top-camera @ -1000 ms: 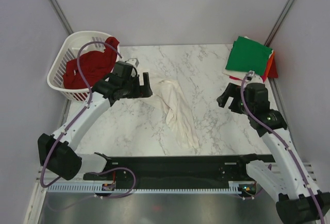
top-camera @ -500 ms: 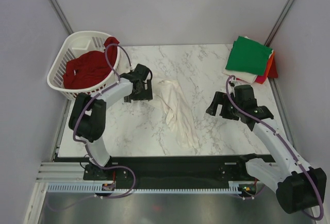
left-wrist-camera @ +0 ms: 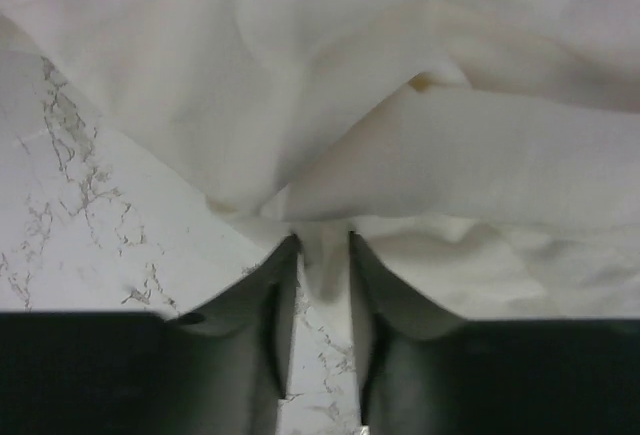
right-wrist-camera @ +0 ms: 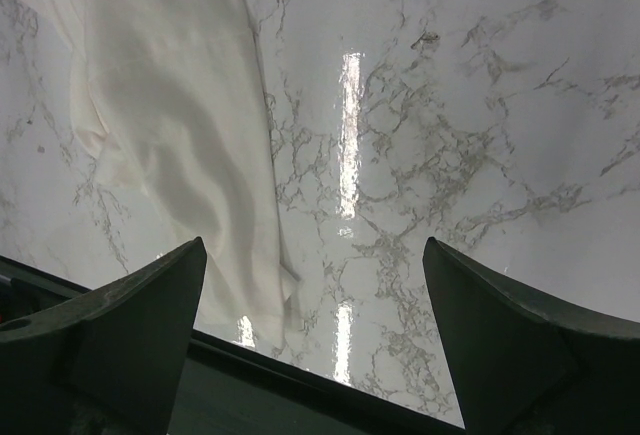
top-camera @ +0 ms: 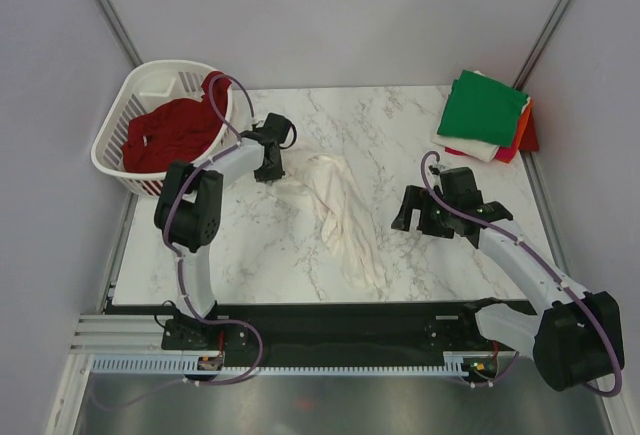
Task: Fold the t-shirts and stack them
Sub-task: Flatten the tshirt out
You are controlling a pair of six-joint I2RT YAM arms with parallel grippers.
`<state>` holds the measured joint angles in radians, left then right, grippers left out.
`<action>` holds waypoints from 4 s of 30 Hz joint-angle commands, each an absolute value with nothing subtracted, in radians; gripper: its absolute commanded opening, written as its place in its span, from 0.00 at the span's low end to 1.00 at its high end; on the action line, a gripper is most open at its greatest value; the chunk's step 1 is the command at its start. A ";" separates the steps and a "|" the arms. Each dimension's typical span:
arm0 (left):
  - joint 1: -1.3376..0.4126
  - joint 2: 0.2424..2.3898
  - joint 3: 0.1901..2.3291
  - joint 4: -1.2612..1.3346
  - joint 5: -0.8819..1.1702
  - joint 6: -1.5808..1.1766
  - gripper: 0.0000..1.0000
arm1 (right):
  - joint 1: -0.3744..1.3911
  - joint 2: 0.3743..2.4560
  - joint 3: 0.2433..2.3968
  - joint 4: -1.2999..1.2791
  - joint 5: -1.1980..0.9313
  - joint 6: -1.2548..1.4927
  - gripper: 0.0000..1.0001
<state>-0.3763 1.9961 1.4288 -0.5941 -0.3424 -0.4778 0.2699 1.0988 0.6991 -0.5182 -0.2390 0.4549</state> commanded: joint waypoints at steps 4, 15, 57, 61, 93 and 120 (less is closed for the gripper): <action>-0.377 1.991 1.488 -0.542 -0.370 -0.434 0.02 | 0.276 1.126 0.710 -0.472 -0.233 0.430 0.98; -0.423 1.596 1.690 -0.702 -0.322 -0.373 0.02 | 0.275 1.115 0.729 -0.460 -0.216 0.437 0.98; -0.549 1.062 1.065 -0.888 -0.405 -0.514 0.02 | 0.739 1.649 0.759 -0.051 -0.158 0.652 0.80; -0.545 1.036 1.049 -0.888 -0.405 -0.515 0.02 | 0.770 1.726 0.793 -0.040 -0.153 0.661 0.69; -0.537 1.117 1.893 -1.054 -0.111 -0.446 0.02 | 0.525 1.032 1.586 -0.814 0.035 0.463 0.00; -0.535 0.868 2.051 -0.833 0.035 -0.275 0.02 | 0.528 0.939 2.290 -0.881 0.581 0.195 0.00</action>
